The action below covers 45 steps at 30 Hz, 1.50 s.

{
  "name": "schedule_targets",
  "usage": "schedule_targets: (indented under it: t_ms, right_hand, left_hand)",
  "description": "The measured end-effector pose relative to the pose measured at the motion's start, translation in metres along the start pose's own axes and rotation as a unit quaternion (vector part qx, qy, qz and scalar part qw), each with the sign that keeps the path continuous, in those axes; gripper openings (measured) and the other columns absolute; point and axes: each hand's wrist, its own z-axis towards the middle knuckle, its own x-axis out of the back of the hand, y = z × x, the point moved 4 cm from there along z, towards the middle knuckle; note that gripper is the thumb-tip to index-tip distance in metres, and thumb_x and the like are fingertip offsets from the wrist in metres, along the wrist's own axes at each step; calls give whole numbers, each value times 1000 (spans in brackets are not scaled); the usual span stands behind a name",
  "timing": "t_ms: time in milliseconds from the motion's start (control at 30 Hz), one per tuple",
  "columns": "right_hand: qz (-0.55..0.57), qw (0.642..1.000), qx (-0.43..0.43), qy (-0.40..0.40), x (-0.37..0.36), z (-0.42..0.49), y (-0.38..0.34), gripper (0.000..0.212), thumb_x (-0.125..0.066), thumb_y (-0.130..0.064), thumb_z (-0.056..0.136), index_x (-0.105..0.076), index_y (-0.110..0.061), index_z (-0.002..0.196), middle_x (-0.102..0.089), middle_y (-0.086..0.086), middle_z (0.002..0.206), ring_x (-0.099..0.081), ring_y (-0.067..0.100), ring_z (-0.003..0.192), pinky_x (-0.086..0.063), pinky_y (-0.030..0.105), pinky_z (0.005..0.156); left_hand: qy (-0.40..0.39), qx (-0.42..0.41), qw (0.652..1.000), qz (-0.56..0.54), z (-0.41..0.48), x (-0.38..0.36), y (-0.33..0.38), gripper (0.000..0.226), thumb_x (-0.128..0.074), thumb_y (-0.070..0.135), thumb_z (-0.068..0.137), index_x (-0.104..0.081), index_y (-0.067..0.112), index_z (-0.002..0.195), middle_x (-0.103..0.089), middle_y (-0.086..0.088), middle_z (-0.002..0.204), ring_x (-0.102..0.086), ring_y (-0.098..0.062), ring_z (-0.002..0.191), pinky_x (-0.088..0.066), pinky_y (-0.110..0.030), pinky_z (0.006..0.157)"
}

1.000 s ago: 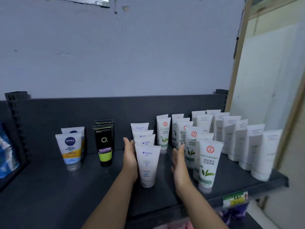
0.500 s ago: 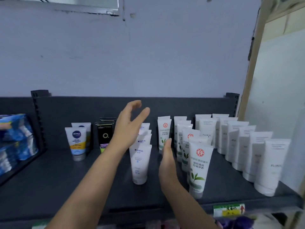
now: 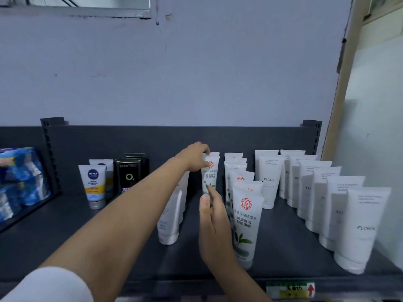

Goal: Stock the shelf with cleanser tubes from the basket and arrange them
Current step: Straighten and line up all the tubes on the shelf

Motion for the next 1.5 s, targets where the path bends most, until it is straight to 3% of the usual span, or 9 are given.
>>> schedule_targets:
  t_ms: [200,400,633,767,867,1000,1200,1333,1500]
  right_hand:
    - [-3,998,54,-42,10,-16,-16,41,-42,-60,90,-52,-40,124,-58,-26,114,-53,-11,109,-42,10,87]
    - [-69,949,275,137,64,-40,-39,25,-63,-32,80,-59,-28,104,-55,-12,100,-56,9,84,-44,12,72]
    - [-136,979,23,147,117,-37,19,52,-82,-51,58,-49,-41,98,-55,-21,100,-53,7,87,-42,15,72]
    - [-122,992,-16,35,110,-31,26,32,-84,-20,70,-61,-33,88,-66,-25,90,-60,-1,79,-45,9,65]
    - [-104,994,-21,-23,104,-23,23,28,-80,-15,74,-66,-33,89,-71,-18,83,-63,-2,74,-48,9,64]
    - [-89,993,-11,-74,96,-17,20,28,-79,-13,76,-68,-31,94,-73,-12,89,-67,4,80,-53,15,69]
    - [-138,982,58,112,117,-5,19,50,-81,-15,72,-52,-29,110,-54,-13,104,-55,5,87,-47,22,73]
    - [-145,988,-24,40,106,16,44,79,-90,-27,58,-42,-26,120,-51,-3,121,-58,14,99,-54,36,79]
    - [-113,993,-31,34,99,18,57,81,-92,-19,55,-40,-26,117,-51,-1,118,-61,10,92,-48,18,68]
  left_hand:
    - [-1,7,999,-50,24,-17,-16,32,-70,31,86,-63,14,112,-53,-2,126,-51,-21,116,-43,-38,101]
    - [15,-22,997,-74,25,-10,-21,31,-76,31,81,-66,15,105,-58,2,113,-55,-19,108,-45,-31,93]
    - [191,-84,959,-192,-40,50,31,37,-78,29,77,-56,19,105,-56,6,99,-48,-7,76,-39,-22,71]
    - [-32,-190,943,-272,-95,40,85,31,-81,31,72,-65,16,94,-64,-1,85,-52,-12,63,-45,-26,60]
    - [-152,-201,947,-198,-117,24,98,28,-82,33,74,-71,19,95,-71,1,90,-64,-26,79,-56,-44,72]
    - [-169,-184,953,-174,-124,24,89,23,-81,23,77,-73,10,93,-73,0,82,-66,-15,72,-55,-33,70]
    - [-114,-134,976,-128,-114,62,66,17,-82,22,75,-74,10,84,-74,-4,78,-69,-21,74,-52,-27,68]
    - [-88,-66,987,-120,-84,68,47,19,-83,19,74,-74,10,88,-74,-7,81,-65,-12,65,-54,-29,61]
    - [-101,-23,989,-109,-43,32,31,22,-81,13,76,-71,2,93,-72,-12,87,-70,-23,77,-60,-33,58]
